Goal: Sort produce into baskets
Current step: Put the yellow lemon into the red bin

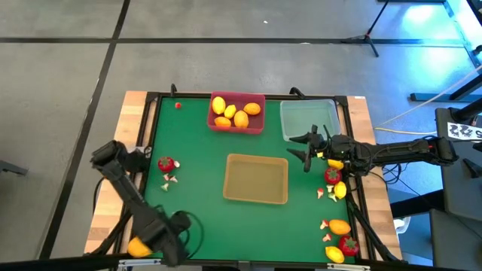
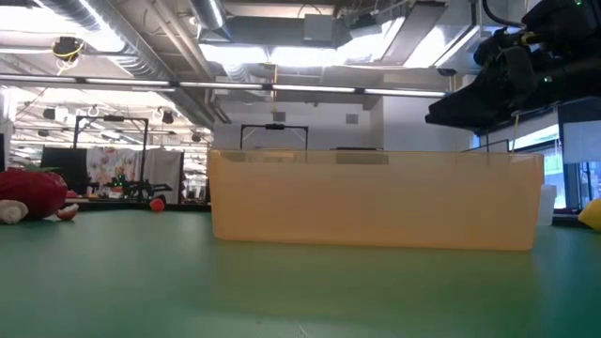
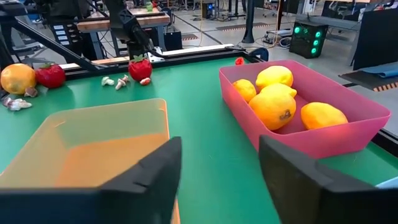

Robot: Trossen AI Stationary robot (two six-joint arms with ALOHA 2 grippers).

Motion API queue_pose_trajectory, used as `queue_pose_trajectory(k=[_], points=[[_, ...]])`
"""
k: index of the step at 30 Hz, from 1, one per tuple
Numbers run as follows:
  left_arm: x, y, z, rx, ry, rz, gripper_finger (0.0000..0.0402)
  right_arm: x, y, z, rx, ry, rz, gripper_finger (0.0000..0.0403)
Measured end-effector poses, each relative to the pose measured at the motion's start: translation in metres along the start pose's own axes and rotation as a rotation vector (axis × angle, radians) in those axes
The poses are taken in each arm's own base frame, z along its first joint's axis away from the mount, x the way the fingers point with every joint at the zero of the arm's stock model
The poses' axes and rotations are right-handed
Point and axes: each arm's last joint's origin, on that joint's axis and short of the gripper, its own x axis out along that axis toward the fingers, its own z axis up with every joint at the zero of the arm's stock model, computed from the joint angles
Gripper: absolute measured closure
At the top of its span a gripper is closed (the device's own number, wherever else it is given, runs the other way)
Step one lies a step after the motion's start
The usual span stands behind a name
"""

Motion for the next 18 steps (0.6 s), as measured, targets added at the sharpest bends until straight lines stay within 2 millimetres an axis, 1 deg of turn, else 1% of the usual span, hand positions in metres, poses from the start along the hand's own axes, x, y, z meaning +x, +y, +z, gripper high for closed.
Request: queue_pose_trajectory(k=[3, 7, 12, 18], points=[[0.007, 0.0, -0.022, -0.029, 0.029, 0.023, 0.0059, 0.0, 0.0, 0.0, 0.0, 0.001, 0.0, 0.0153], [0.019, 0.003, -0.043, -0.068, 0.033, 0.062, 0.0059, 0.0, 0.0, 0.0, -0.001, 0.003, 0.0, 0.0136], [0.035, 0.007, -0.057, -0.046, 0.037, 0.087, 0.0059, 0.0, 0.0, 0.0, -0.001, 0.003, 0.0, 0.0134], [0.052, 0.012, -0.068, -0.017, 0.039, 0.112, 0.0059, 0.0, 0.0, -0.004, -0.007, 0.037, -0.003, 0.0134]])
